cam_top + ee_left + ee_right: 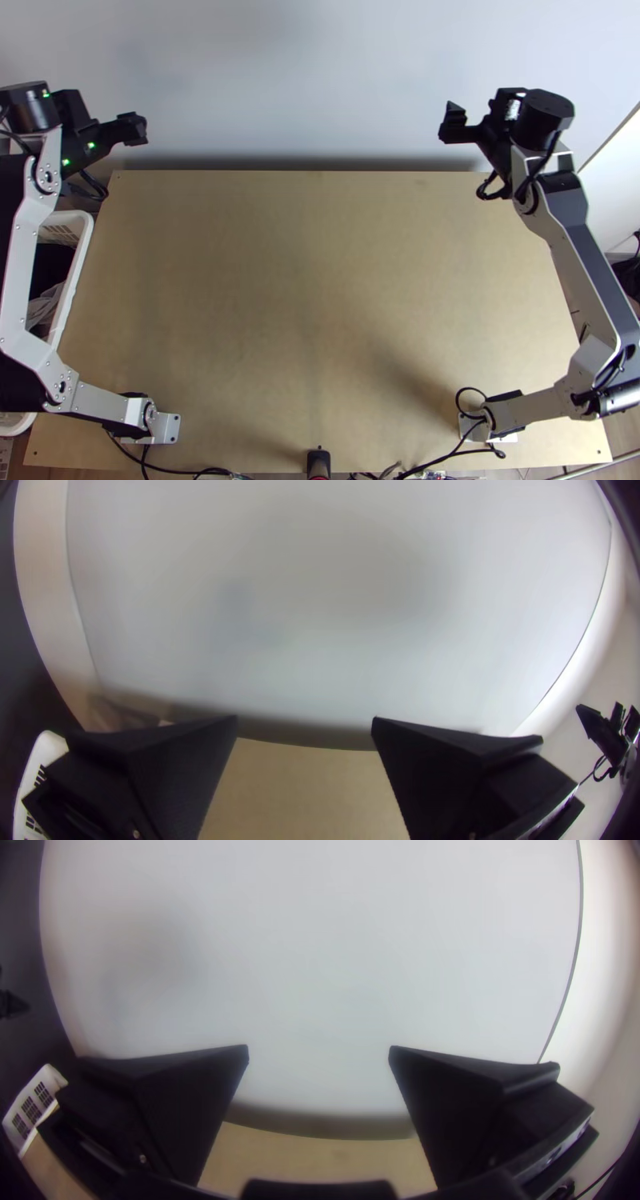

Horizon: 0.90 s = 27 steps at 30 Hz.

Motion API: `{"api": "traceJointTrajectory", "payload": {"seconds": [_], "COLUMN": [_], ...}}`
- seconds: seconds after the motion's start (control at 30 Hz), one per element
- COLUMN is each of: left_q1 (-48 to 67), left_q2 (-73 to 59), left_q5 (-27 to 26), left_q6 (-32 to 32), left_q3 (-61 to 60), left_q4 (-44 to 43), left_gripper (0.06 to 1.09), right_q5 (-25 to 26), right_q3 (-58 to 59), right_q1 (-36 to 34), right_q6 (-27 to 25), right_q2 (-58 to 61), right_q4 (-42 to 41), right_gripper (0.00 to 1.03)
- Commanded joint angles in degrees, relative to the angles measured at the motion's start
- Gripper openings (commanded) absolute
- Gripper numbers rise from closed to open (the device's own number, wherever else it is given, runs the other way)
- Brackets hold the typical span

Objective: Fold the t-shirt

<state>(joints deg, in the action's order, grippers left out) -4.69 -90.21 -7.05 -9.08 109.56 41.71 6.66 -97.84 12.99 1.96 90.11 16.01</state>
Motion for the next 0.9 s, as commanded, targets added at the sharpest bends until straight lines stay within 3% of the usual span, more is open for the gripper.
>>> {"api": "traceJointTrajectory", "payload": {"seconds": [0.0, 0.37, 0.87], "left_q1": [1.44, -8.76, -37.24], "left_q2": [-4.18, -6.47, -0.31], "left_q5": [3.09, 6.61, 5.29], "left_q6": [3.19, 0.64, 10.66], "left_q3": [2.24, -4.62, -31.07], "left_q4": [-2.87, -2.16, -9.81], "left_gripper": [1.04, 1.04, 1.04], "right_q5": [2.49, 2.66, 2.75], "right_q3": [-1.83, 1.08, 3.98], "right_q1": [0.89, 3.35, 7.84], "right_q6": [-2.22, -3.19, -3.01], "right_q2": [3.32, 3.59, 4.38], "right_q4": [0.25, 0.60, -1.33], "right_gripper": [0.98, 0.98, 0.98]}}
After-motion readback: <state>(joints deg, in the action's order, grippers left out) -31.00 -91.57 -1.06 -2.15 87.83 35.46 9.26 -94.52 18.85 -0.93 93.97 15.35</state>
